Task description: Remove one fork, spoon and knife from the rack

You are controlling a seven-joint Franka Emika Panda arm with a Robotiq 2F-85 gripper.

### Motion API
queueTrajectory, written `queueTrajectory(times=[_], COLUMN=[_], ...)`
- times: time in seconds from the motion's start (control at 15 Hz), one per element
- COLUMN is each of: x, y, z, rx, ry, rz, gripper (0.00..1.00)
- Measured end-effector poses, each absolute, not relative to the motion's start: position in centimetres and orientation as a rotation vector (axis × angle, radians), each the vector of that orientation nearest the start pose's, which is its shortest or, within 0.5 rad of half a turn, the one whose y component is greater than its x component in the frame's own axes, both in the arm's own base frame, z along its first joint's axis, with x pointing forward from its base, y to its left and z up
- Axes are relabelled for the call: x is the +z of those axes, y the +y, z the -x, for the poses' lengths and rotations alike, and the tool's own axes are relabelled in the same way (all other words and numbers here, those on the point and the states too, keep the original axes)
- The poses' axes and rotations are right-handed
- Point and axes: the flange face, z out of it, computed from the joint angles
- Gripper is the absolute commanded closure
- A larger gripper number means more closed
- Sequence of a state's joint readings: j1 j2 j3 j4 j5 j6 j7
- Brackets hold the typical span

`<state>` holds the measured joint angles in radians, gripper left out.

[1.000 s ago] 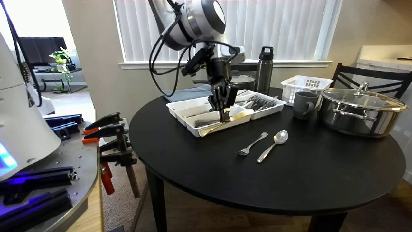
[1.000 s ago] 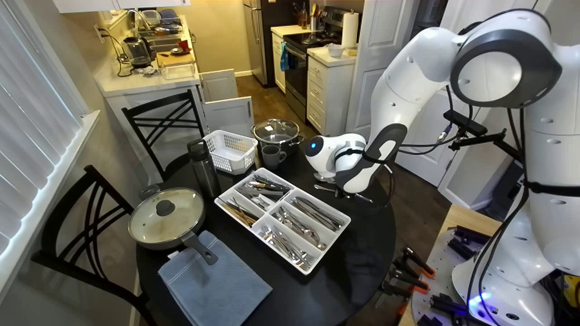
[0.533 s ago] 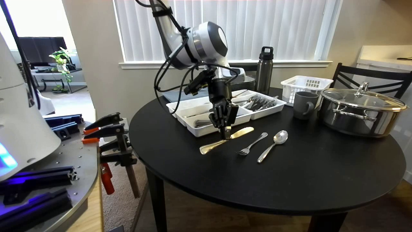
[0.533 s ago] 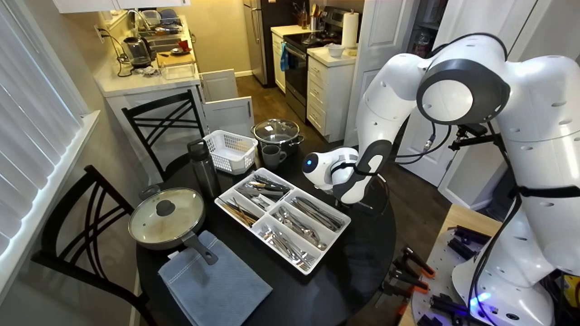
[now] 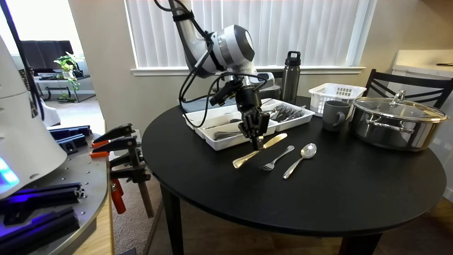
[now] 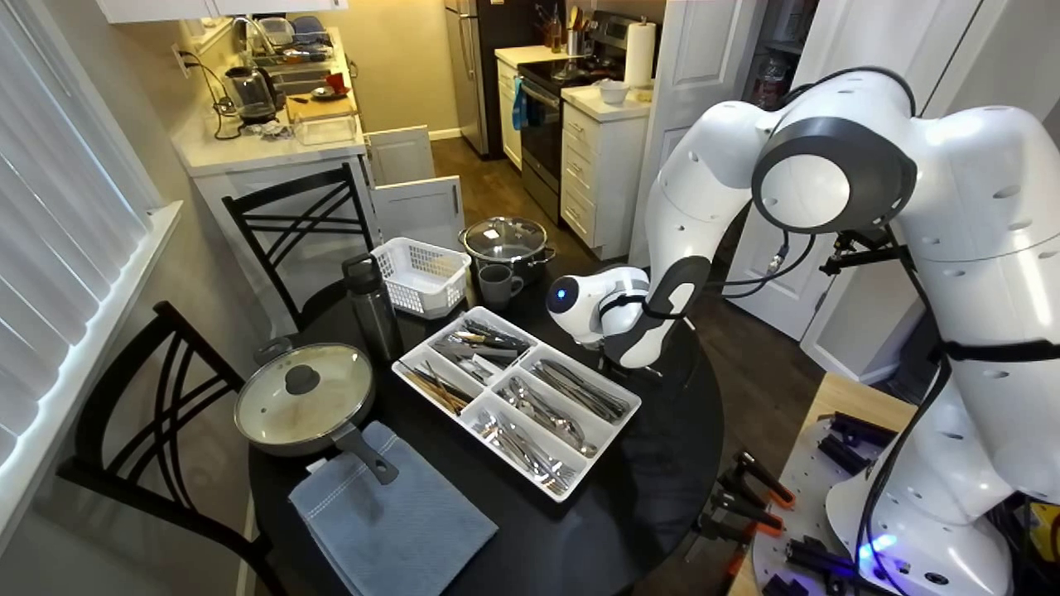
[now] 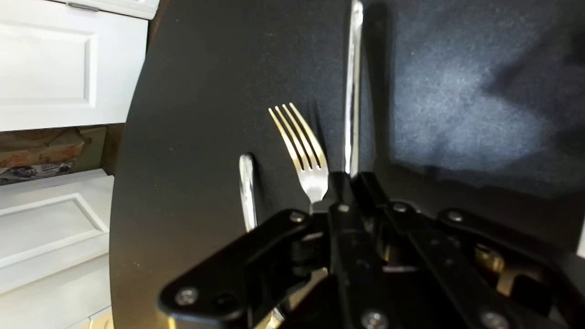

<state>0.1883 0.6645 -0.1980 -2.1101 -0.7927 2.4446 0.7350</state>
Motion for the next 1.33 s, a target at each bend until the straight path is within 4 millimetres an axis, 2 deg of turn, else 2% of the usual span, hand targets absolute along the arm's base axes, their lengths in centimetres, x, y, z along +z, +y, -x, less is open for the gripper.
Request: queueTrajectory(times=[0.4,0.67,0.93,1.13,1.33], x=[7.6,9.6,13.2,16.4,17.4], y=[-1.4,-1.8,-1.5,0.3,0.8], z=[-52.8,-53.7,-54.8,-54.5,-53.9], rx=[-0.112,-0.062,0.005,0.038,0.045], ry=[-0.093,-0.145,-0.216,-0.297,-0.302], rz=[-2.556,-2.568,-2.602,-2.666,-2.680], gripper=[0.27,0.02,0.00,0.00,0.00])
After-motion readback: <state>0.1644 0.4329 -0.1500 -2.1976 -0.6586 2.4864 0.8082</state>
